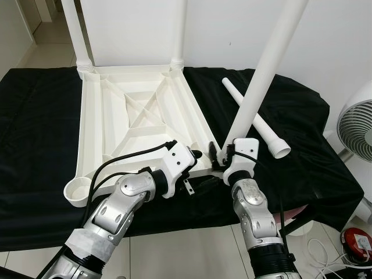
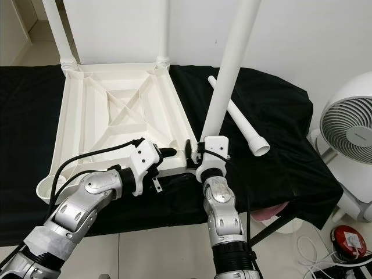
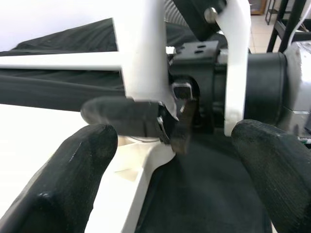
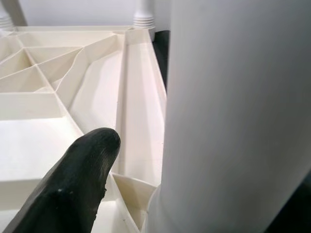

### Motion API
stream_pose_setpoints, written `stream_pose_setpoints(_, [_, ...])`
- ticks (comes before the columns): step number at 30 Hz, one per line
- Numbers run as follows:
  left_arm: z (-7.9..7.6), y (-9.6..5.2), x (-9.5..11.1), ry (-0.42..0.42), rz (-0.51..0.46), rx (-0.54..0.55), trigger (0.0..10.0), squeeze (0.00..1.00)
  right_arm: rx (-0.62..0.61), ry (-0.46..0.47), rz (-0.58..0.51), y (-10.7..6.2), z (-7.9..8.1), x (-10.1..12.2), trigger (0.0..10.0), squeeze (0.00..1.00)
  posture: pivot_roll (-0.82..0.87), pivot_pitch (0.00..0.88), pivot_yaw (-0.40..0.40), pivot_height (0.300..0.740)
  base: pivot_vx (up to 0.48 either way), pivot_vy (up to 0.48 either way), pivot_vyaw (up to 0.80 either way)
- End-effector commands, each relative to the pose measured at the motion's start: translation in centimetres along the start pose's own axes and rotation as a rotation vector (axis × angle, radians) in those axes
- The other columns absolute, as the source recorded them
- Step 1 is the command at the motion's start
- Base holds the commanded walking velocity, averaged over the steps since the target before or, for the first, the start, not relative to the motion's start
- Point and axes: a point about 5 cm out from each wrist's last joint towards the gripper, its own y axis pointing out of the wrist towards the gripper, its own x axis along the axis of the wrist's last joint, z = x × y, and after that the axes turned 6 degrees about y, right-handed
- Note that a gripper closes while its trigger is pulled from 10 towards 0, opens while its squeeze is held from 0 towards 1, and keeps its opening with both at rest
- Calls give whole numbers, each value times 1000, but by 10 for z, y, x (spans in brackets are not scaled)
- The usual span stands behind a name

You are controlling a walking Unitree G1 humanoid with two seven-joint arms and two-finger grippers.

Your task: Building children table

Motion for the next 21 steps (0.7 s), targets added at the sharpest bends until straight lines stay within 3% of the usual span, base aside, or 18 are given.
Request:
stream_pose_setpoints(1, [5,-1,-3,-4,19,61,10000,0,17,5,1,0,-1,3,10000,0,-76,0,-63,740,0,0,0])
stream_pose_setpoints(5, [6,0,-4,-12,25,52,10000,0,196,6,2,1,-12,10,10000,0,-94,0,-54,740,0,0,0])
stream_pose_setpoints(7, [6,0,-3,-11,25,45,10000,0,208,13,1,1,-16,12,10000,0,-94,0,-54,740,0,0,0])
stream_pose_setpoints(9, [5,0,-4,-11,22,19,10000,0,274,-43,14,1,-29,11,10000,0,-101,0,-49,740,0,0,0])
stream_pose_setpoints(14, [2,0,-5,-39,16,-15,10000,0,362,-108,23,3,-42,11,10000,0,-98,0,-35,740,0,0,0])
stream_pose_setpoints(21, [1,-1,-4,-56,13,-40,10000,0,415,-155,62,5,-47,5,10000,0,-89,0,-27,740,0,0,0])
